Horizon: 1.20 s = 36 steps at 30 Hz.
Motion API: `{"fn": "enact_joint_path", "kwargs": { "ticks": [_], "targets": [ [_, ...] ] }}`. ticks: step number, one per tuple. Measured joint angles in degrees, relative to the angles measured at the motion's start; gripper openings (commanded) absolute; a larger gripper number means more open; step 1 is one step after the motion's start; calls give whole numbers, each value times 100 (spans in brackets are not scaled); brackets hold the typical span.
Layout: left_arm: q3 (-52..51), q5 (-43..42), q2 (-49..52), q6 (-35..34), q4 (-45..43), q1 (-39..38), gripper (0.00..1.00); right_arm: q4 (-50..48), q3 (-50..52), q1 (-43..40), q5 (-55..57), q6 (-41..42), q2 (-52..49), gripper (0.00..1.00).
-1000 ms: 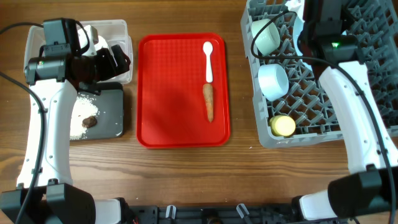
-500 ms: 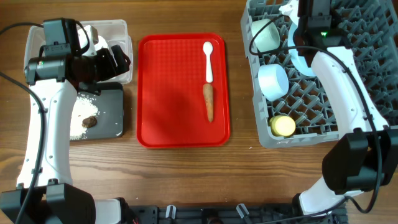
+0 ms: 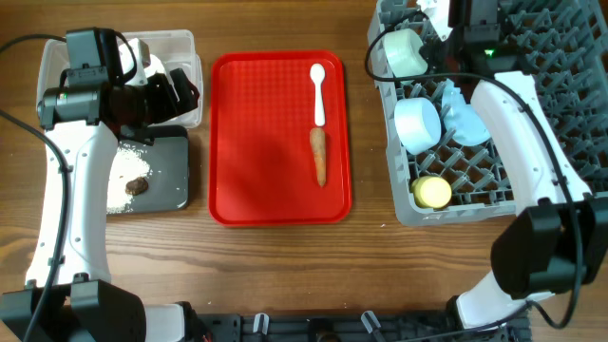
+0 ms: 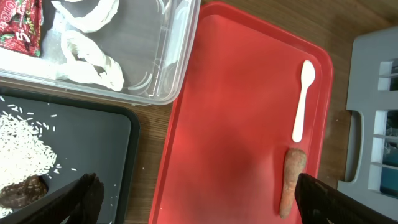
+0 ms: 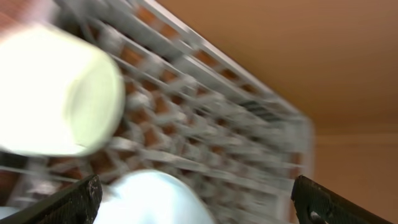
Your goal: Sort waste into correct bins and load items into the dishwasher rack
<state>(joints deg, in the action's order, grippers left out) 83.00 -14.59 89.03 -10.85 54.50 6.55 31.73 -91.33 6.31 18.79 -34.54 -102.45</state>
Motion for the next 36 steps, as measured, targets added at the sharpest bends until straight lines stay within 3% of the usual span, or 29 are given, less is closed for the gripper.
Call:
{"fn": "enact_joint_path", "kwargs": {
  "ticks": [11,16,22,27,32,36],
  "targets": [
    [0,0,0,0,0,0,100,20,-210,48,-4120,3635,1241,100],
    [0,-2,0,0,0,0,100,87,-225,573,-3742,4780,1047,100],
    [0,0,0,0,0,0,100,155,-225,1648,-2677,5541,404,100],
    [0,-2,0,0,2,0,100,761,-221,2177,-2354,5925,-330,100],
    [0,0,0,0,0,0,100,1696,-212,2260,-2205,6030,-1021,99],
    [0,0,0,0,0,0,100,1904,-192,2260,-2173,6026,-1180,97]
  ]
}}
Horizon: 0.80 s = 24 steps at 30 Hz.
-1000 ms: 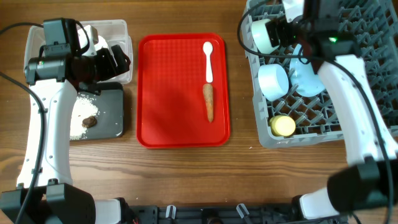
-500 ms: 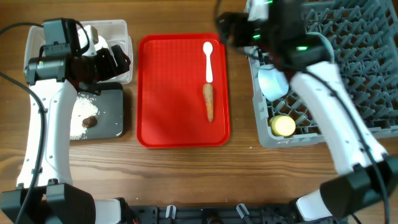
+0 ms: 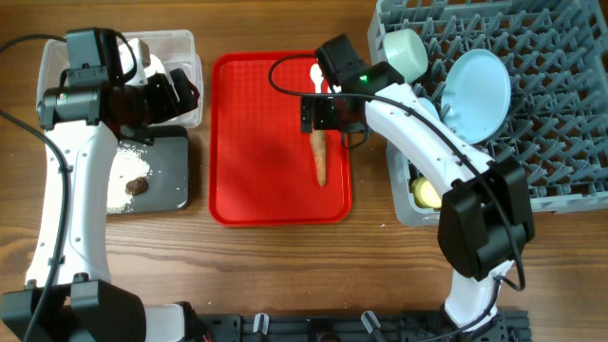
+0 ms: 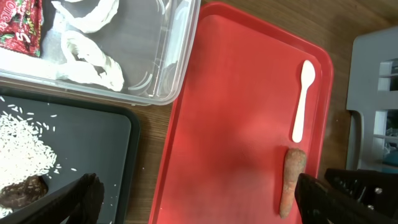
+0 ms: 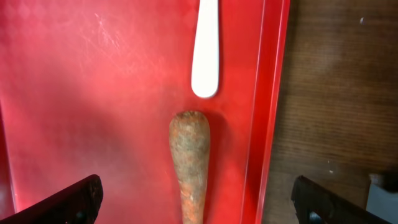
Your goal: Sort waste into correct bins and load items into the dishwasher rack
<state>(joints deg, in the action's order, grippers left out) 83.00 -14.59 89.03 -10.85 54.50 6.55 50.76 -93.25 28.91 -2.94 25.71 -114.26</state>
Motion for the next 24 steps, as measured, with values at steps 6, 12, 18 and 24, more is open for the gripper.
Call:
{"fn": "enact_joint_path", "kwargs": {
  "ticks": [6,12,18,24],
  "targets": [
    [0,-2,0,0,0,0,100,-146,0,0,0,-4,-2,94],
    [0,0,0,0,0,0,100,-778,0,0,2,-90,-2,90],
    [0,0,0,0,0,0,100,-728,0,0,2,-107,-2,94],
    [0,-92,0,-282,-264,0,100,-713,0,-52,0,-131,22,98]
  ]
}}
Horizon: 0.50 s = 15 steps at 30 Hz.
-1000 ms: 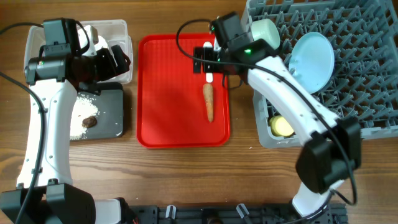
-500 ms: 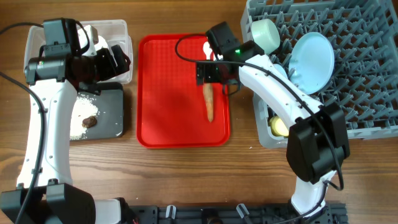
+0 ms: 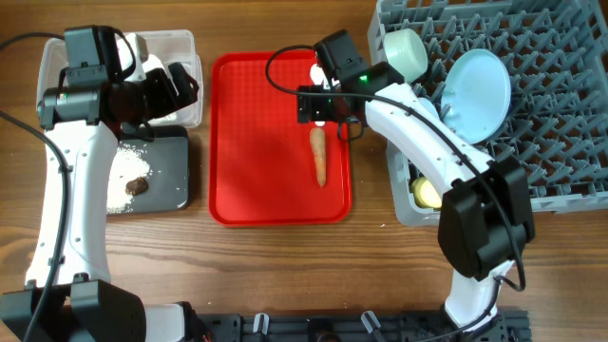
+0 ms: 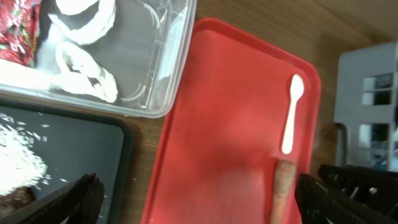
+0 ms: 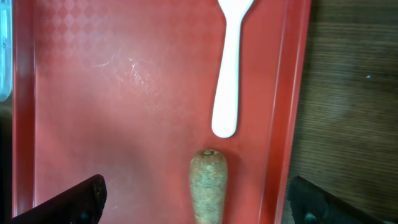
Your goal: Sort waste into correct bins and load items into the dishwasher rack
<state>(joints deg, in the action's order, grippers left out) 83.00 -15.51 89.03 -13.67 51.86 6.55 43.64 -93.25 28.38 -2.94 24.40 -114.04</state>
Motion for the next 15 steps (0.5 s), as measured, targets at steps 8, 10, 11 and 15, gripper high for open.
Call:
{"fn": "enact_joint_path", "kwargs": {
  "ticks": [8,10,11,15],
  "targets": [
    [0,-645,116,-492,125,-234,100,66,11,-1047,0,-22,1375,100],
    [0,-673,271,-522,120,-540,98,70,9,-1471,2,-20,1912,100],
    [0,-673,358,-538,101,-710,96,94,9,-1714,11,-20,2197,100],
    [0,-616,975,-649,-254,-1742,92,354,-9,-2411,42,-46,2911,100]
  ]
}}
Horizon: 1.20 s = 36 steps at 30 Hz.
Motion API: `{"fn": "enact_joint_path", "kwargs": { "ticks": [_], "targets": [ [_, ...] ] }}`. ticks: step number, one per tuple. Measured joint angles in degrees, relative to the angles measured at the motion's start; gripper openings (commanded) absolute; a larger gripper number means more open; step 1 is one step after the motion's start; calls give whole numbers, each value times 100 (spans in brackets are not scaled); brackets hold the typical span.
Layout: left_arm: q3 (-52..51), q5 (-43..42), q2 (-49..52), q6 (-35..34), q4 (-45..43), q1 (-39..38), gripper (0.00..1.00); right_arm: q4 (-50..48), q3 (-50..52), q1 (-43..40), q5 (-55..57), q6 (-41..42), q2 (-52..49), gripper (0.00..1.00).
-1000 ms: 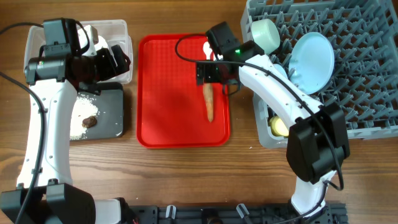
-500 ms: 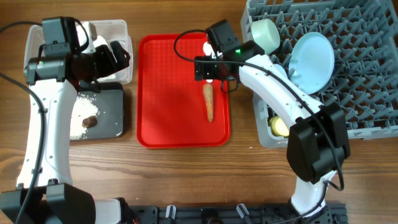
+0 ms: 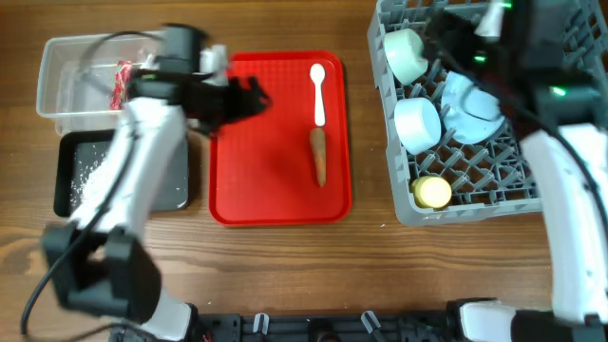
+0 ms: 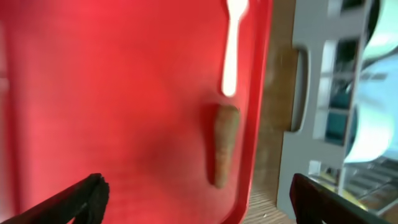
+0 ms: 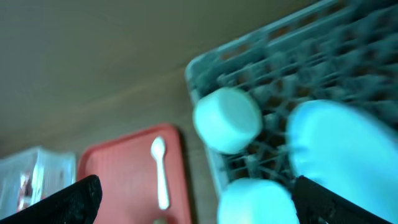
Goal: Sort waste into correct bins and load items into the dishwasher rack
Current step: 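Grasp the carrot with the left gripper and lift it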
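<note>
A white plastic spoon (image 3: 317, 81) and an orange carrot (image 3: 319, 157) lie on the right side of the red tray (image 3: 271, 180). My left gripper (image 3: 249, 96) hangs open over the tray's left part, empty; its wrist view shows the spoon (image 4: 233, 46) and the carrot (image 4: 224, 146) ahead of its fingertips (image 4: 78, 198). My right gripper (image 3: 448, 34) is open and empty above the back left of the grey dishwasher rack (image 3: 475, 204). In its blurred view are the cream cup (image 5: 227, 119), the pale blue plate (image 5: 336, 143) and the spoon (image 5: 160, 171).
A clear bin (image 3: 57, 71) with a red wrapper (image 3: 119, 84) stands at the back left. In front of it is a black tray (image 3: 166, 180) with rice. The rack holds a white bowl (image 3: 416, 122) and a yellow-lidded item (image 3: 433, 193).
My left gripper was over the clear bin and is now over the left of the red tray. My right gripper was over the spoon and is now above the rack. Carrot and spoon lie unmoved.
At first my right gripper was over the rack and my left over the clear bin. Then the right one hung open over the carrot, then over the spoon, taking neither. Now it is over the rack again, and the left is over the tray.
</note>
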<state>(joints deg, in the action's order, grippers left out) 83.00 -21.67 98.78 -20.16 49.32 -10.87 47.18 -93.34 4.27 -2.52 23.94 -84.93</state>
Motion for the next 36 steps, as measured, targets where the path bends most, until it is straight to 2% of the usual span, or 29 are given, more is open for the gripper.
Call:
{"fn": "enact_joint_path", "kwargs": {
  "ticks": [6,12,14,16,23,29,36],
  "targets": [
    [0,743,916,-511,-313,-1287,92,531,-2,-273,0,-175,15,100],
    [0,1252,1683,-741,-697,-2050,90,629,-2,-271,0,-289,-2,100],
    [0,1429,1882,-765,-811,-2227,85,651,-2,-271,0,-306,-2,100],
    [20,1661,2028,-802,-839,-2396,72,673,-2,-271,0,-306,-2,100],
    [31,1934,2092,-883,-892,-2509,20,765,-2,-271,0,-326,-2,100],
    [33,1987,2100,-896,-887,-2507,10,804,-2,-271,0,-326,-4,100],
    [155,2009,2087,-890,-557,-2474,9,807,-2,-271,-2,-326,-4,100]
  ]
}}
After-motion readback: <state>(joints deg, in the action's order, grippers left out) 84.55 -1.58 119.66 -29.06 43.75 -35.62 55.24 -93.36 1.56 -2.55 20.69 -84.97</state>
